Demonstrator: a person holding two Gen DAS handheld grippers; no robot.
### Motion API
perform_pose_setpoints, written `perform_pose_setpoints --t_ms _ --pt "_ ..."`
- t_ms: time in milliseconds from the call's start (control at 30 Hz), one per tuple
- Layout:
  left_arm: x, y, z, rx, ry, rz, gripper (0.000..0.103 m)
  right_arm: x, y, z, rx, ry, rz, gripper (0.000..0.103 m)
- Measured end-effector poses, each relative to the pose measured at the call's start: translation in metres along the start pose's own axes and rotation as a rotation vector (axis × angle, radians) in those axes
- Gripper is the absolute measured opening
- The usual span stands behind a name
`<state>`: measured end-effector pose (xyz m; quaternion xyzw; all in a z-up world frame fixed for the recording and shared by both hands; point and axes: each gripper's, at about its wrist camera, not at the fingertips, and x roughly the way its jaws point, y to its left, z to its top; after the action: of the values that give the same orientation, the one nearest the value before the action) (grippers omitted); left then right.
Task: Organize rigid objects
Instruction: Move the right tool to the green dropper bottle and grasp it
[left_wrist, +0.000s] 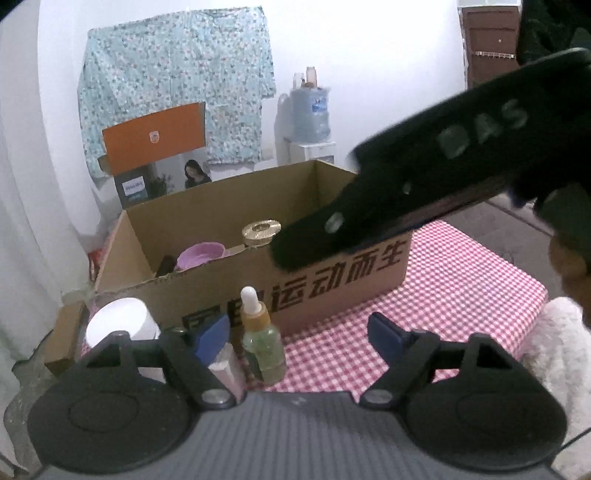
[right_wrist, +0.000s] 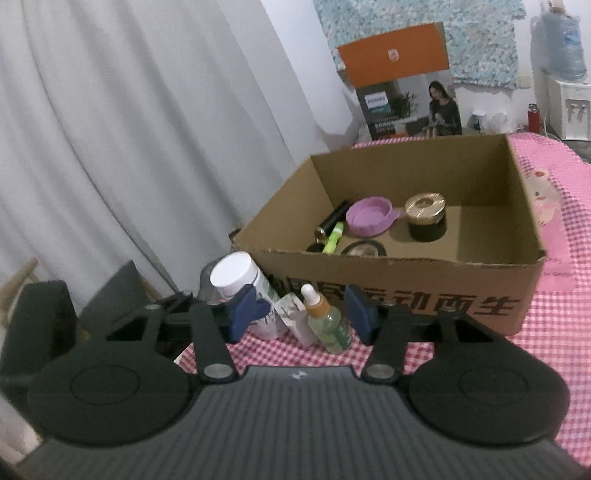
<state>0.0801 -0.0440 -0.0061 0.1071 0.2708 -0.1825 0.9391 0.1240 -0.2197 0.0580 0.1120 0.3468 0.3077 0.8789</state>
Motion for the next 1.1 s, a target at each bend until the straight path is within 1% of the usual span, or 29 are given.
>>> perform_pose_setpoints --t_ms 100,133,200,300,333,400,467,567,667,933,1100 --pt "0.009 0.005 -0.001 -0.01 -0.005 0.014 0.073 0.017 0.002 0.001 -0.023 0.017 -0.009 0.041" --pt "0.011 0.007 0.0 -0.012 -0.004 0.017 0.068 0.024 0.003 0.001 -0.033 0.021 -0.017 0.037" --pt "0.017 0.013 0.0 -0.023 -0.001 0.023 0.065 0.035 0.003 0.002 -0.043 0.033 -0.021 0.033" --pt "0.023 0.02 0.0 -0.039 -0.004 0.023 0.056 0.052 0.0 0.004 -0.038 0.057 -0.02 0.025" --pt "0.025 0.021 0.001 -0.04 -0.002 0.023 0.052 0.057 -0.001 0.005 -0.037 0.064 -0.023 0.024" --pt "0.031 0.023 0.0 -0.043 0.005 0.024 0.05 0.066 -0.002 0.006 -0.04 0.077 -0.027 0.023" --pt "0.037 0.026 -0.001 -0.046 0.02 0.026 0.041 0.071 -0.004 0.006 -0.046 0.087 -0.033 0.022" --pt "0.043 0.03 -0.004 -0.071 0.038 0.017 0.036 0.078 -0.006 0.005 -0.048 0.104 -0.034 0.021" --pt "0.046 0.032 -0.005 -0.084 0.047 0.007 0.034 0.085 -0.008 0.003 -0.041 0.122 -0.028 0.02" --pt "0.048 0.032 -0.007 -0.119 0.048 -0.002 0.033 0.088 -0.014 0.001 -0.041 0.126 -0.022 0.021" --pt "0.049 0.031 -0.007 -0.158 0.038 -0.051 0.034 0.082 -0.013 0.0 -0.072 0.134 -0.055 0.021"
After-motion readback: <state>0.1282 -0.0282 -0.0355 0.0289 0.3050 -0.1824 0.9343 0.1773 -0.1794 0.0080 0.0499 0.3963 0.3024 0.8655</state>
